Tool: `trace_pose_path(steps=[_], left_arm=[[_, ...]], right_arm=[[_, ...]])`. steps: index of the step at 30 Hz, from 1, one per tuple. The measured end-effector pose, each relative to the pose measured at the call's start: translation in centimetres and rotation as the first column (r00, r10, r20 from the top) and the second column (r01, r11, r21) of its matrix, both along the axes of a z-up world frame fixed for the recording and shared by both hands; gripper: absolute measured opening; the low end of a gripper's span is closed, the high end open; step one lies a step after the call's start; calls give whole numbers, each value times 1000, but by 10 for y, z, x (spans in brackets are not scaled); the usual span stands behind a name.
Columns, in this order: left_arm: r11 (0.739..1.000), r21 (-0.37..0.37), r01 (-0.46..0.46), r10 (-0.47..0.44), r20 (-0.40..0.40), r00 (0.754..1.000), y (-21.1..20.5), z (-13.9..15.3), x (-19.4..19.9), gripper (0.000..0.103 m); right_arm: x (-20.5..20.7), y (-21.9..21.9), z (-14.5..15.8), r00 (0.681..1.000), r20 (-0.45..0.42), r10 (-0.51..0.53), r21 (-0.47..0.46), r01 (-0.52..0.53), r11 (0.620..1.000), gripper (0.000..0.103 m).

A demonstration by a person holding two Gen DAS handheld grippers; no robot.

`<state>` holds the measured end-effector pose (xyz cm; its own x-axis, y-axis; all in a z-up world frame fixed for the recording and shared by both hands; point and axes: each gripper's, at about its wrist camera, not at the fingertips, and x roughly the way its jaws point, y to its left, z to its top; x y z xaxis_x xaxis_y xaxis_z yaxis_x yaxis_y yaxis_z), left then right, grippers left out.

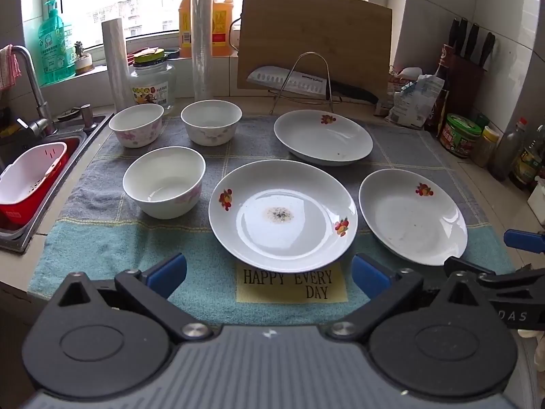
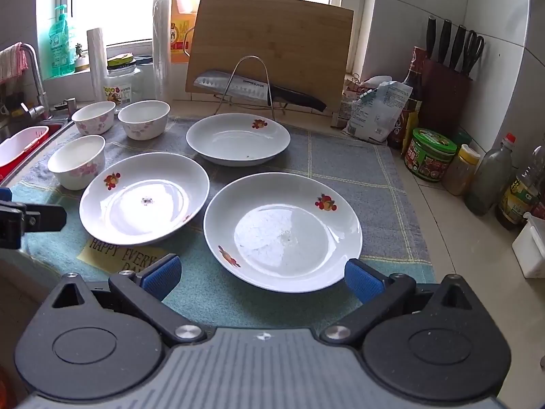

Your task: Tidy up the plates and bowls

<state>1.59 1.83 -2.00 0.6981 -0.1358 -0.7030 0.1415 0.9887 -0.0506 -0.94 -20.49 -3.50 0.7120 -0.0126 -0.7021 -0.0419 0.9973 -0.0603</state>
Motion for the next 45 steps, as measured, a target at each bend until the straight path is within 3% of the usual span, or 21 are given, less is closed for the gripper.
trace_pose_path(steps=[9, 17, 24, 31, 41, 45], left_arm=[[999, 32, 42, -43, 1, 999, -3, -10, 17, 102], [995, 31, 94, -93, -24, 995, -6, -19, 45, 102], [980, 26, 195, -194, -39, 980, -16, -24, 77, 102], [941, 16, 338, -337, -41, 940, -35, -28, 107, 102], [843, -19, 538, -538, -62, 841, -87, -28, 132, 102], [823, -36, 567, -568, -80, 819, -111, -29, 142, 102]], right_arm=[[19, -29, -61, 997, -60, -57, 86, 62, 994, 103], [35, -32, -84, 994, -86, -74, 119, 84, 989, 103], [48, -37, -92, 993, -71, -92, 117, 100, 988, 103], [53, -33, -95, 998, -34, -55, 80, 58, 995, 103], [51, -40, -97, 1000, -4, 29, 71, -28, 997, 103], [50, -46, -98, 996, 3, 94, 68, -94, 993, 103]])
